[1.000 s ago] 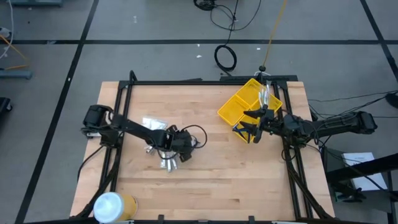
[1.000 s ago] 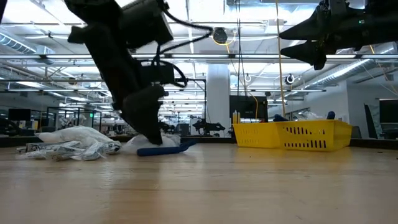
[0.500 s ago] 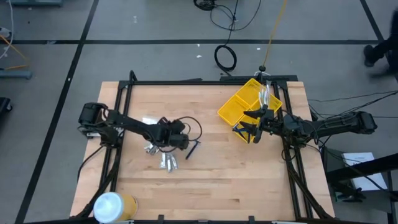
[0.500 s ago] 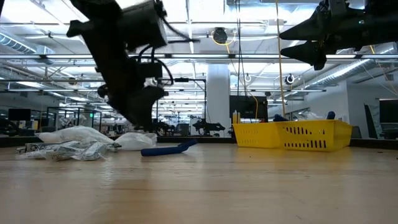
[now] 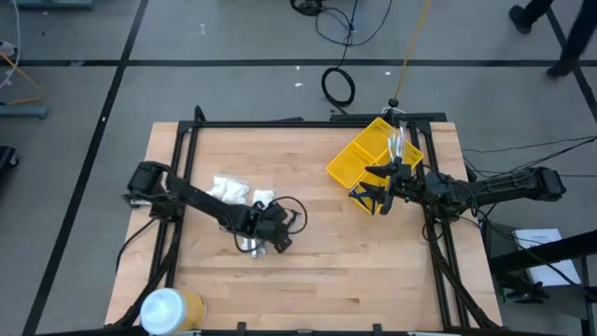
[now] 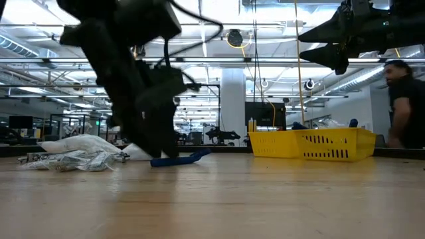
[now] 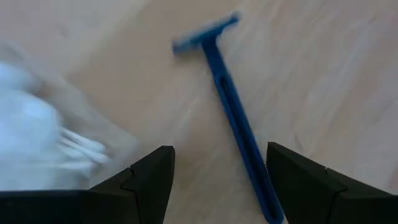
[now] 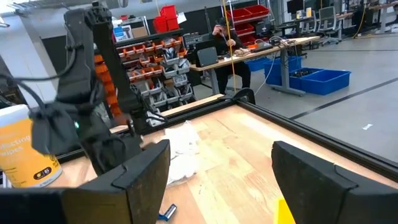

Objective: Pick & Place Travel size toiletries
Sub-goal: Put the blue razor into the bottom right yellow bin, then put the cotton pack into the top left yellow bin

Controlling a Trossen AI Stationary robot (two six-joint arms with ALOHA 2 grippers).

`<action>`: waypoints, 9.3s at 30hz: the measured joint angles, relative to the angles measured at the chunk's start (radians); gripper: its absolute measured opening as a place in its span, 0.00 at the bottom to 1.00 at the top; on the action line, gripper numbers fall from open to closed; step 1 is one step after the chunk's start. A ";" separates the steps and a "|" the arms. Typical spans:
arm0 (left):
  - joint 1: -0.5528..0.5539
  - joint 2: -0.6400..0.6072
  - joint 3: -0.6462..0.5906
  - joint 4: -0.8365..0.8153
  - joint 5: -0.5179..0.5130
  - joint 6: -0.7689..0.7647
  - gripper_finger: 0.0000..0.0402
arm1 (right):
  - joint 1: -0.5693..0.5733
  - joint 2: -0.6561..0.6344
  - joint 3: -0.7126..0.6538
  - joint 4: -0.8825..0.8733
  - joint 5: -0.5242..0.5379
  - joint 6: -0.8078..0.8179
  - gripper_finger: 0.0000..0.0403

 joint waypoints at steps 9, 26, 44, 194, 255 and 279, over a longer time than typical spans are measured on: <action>0.000 0.056 0.005 0.034 -0.002 -0.039 0.62 | 0.000 0.000 0.000 0.000 0.001 0.002 0.66; 0.021 0.030 -0.003 0.089 0.037 0.024 0.04 | 0.000 0.000 0.000 -0.002 0.001 0.002 0.66; 0.136 -0.110 -0.002 0.896 0.068 0.754 0.01 | 0.015 0.315 -0.001 0.351 -0.159 -0.006 0.66; 0.163 -0.317 -0.001 -0.675 -0.173 -0.207 0.63 | 0.125 -0.169 -0.033 -0.334 0.027 0.177 0.53; 0.366 -0.264 -0.017 -0.374 -0.043 0.024 0.63 | 0.125 -0.159 -0.132 -0.098 0.025 0.110 0.52; 0.451 -0.253 -0.143 -0.760 0.022 -0.335 0.62 | 0.125 -0.158 -0.132 -0.113 0.025 0.120 0.52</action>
